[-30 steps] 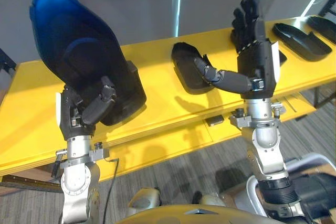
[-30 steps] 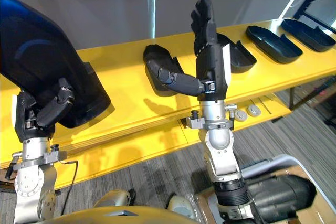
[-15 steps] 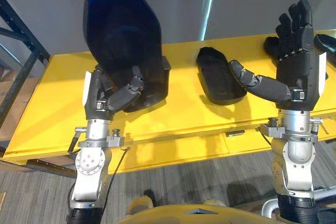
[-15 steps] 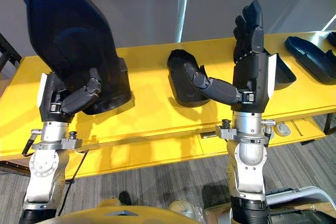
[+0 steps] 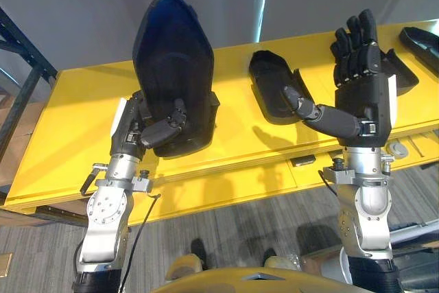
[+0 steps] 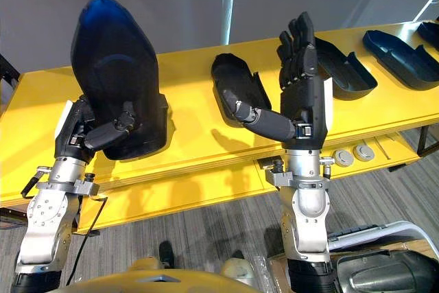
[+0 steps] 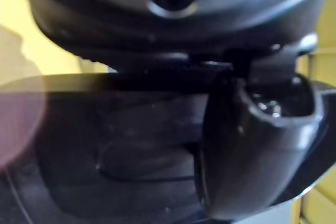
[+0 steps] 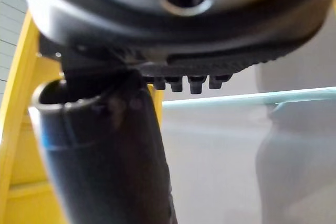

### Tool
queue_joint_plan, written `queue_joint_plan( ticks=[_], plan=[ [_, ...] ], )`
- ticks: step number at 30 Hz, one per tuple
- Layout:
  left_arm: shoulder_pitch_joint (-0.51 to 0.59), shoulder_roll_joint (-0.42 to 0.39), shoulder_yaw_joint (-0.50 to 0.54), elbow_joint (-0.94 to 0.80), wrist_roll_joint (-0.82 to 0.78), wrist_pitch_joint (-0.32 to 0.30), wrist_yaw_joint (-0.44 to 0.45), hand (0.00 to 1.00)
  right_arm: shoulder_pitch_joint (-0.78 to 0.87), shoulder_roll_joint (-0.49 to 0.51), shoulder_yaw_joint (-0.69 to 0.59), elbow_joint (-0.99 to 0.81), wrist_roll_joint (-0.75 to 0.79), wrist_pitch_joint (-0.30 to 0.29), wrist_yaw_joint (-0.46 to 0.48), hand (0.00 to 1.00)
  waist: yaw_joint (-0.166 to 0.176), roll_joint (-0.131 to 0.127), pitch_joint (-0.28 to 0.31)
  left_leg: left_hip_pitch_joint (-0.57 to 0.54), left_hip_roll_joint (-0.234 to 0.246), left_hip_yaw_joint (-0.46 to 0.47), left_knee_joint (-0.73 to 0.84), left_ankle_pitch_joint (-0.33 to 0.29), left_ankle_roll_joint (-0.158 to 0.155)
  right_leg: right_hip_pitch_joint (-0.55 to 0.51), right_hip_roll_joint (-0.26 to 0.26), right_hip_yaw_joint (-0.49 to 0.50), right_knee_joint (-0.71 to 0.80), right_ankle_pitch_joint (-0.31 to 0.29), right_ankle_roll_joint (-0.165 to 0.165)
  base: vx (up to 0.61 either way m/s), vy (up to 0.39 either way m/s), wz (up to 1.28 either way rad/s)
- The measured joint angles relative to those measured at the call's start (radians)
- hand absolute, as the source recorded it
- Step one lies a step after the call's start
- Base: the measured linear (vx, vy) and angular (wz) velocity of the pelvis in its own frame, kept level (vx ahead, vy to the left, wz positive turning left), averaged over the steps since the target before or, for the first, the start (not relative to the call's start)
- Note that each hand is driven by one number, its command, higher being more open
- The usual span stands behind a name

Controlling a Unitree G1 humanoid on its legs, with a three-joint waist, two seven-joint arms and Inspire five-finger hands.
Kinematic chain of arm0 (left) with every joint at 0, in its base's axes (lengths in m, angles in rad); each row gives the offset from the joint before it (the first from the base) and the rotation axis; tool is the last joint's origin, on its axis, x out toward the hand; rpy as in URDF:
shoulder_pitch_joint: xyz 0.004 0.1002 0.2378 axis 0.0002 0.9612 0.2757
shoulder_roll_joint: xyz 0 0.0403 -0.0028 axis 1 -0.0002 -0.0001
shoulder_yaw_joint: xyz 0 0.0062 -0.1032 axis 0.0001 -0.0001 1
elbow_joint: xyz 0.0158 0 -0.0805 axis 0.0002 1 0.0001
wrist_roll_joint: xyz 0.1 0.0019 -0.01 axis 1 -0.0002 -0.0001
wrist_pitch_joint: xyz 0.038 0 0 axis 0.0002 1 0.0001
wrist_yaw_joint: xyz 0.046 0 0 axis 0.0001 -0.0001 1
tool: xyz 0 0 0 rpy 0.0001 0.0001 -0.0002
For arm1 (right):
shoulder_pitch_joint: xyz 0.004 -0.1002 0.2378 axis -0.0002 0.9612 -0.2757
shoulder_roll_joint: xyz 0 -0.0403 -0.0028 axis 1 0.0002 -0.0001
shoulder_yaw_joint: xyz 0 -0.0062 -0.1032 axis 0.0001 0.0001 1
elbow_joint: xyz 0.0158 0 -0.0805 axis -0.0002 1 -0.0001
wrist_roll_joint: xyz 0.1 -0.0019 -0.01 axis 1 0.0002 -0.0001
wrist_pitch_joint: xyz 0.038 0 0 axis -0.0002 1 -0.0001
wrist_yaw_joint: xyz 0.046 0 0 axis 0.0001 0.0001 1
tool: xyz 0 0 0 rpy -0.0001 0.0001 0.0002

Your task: Walk over and take three plastic housings, then place them on the shelf

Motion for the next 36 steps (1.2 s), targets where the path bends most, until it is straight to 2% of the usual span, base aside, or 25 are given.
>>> queue_joint_plan(
  ticks=[4,7,15,22,27,32,36],
  plan=[
    [-0.097,0.013,-0.016,0.114,-0.11,0.059,-0.019,0.0,-0.053,-0.034,0.037,0.046,0.047,0.011,0.063,1.0,-0.017,0.004,0.002,0.01,-0.004,0.01,-0.033,0.019,0.002,-0.005,0.0,0.011,0.002,0.003,0.001,0.01,0.01,-0.07],
    [-0.19,0.021,-0.058,0.253,-0.173,0.109,-0.013,0.0,-0.099,-0.047,0.119,0.078,0.064,0.028,0.118,1.0,-0.029,0.011,0.006,0.049,-0.009,0.03,-0.077,0.035,0.002,-0.003,-0.001,0.029,0.005,0.003,0.002,-0.03,0.026,-0.17],
    [-0.299,0.026,-0.062,0.403,-0.339,0.133,0.014,0.0,-0.136,-0.064,0.205,0.097,0.118,0.047,0.205,1.0,-0.05,0.03,0.023,0.056,-0.009,0.052,-0.093,0.048,0.002,-0.028,-0.001,0.055,0.034,0.001,0.0,-0.01,0.014,-0.09],
    [-0.416,0.026,-0.056,0.539,-0.359,0.134,0.059,0.0,-0.206,-0.078,0.29,0.101,0.143,0.069,0.239,1.0,-0.052,0.046,0.035,0.054,-0.007,0.059,-0.115,0.067,-0.002,-0.064,-0.003,0.065,0.075,-0.009,-0.002,-0.03,0.009,-0.03],
    [-0.433,0.026,-0.028,0.561,-0.358,0.14,0.088,0.0,-0.221,-0.076,0.313,0.097,0.154,0.074,0.245,1.0,-0.052,0.051,0.043,0.052,-0.012,0.059,-0.115,0.066,-0.003,-0.087,-0.018,0.066,0.109,-0.025,0.004,0.0,0.0,0.0],
    [-0.483,0.031,0.022,0.573,-0.29,0.204,0.107,0.0,-0.258,-0.074,0.369,0.085,0.153,0.1,0.235,1.0,-0.051,0.066,0.061,0.032,-0.013,0.043,-0.114,0.073,-0.01,-0.109,-0.03,0.051,0.149,-0.042,0.003,-0.01,0.012,0.11],
    [-0.522,0.058,0.022,0.582,-0.25,0.229,0.092,0.0,-0.295,-0.073,0.417,0.045,0.151,0.118,0.207,1.0,-0.05,0.069,0.066,0.018,-0.015,0.033,-0.113,0.077,-0.014,-0.13,-0.035,0.043,0.181,-0.061,0.002,-0.01,-0.006,0.09]
  ],
)
